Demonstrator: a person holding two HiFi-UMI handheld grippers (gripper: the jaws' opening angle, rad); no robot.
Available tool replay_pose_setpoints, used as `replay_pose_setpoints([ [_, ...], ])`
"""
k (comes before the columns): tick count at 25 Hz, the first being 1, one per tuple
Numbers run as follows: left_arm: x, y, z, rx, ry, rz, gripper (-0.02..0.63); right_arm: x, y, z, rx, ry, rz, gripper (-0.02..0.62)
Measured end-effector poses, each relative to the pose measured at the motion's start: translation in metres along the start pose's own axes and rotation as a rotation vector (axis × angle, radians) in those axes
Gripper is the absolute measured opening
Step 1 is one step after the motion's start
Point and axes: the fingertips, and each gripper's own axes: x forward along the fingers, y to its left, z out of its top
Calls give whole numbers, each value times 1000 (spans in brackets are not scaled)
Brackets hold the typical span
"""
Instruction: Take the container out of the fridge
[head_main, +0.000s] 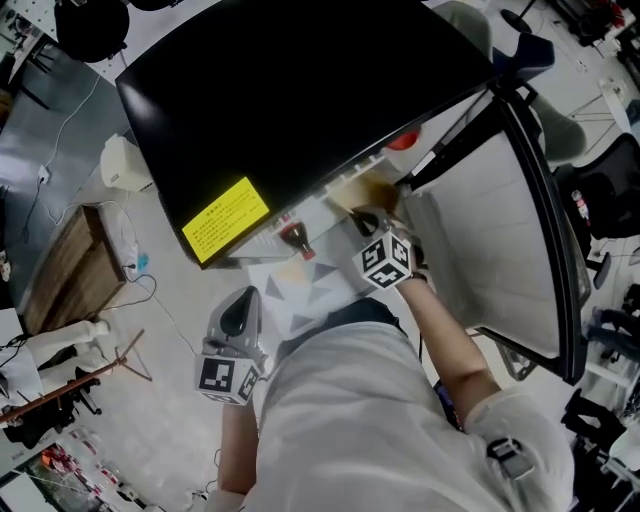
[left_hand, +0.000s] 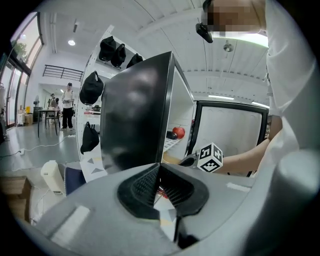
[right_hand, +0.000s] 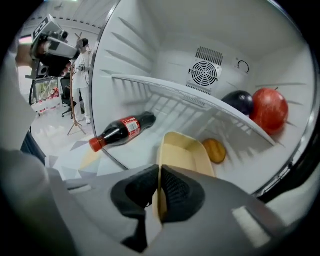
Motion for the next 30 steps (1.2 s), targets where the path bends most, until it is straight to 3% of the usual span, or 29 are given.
replay_pose_setpoints([
  [6, 5, -4, -5, 17, 0, -84, 9, -31, 17, 5, 70, -13, -8, 20],
  [17, 12, -22, 2, 26, -39, -258, 9, -102, 36, 30, 357, -121, -5, 21],
  [30, 11, -47, 10, 52, -83, -411, 9, -190, 46, 50, 529, -307, -129, 20],
])
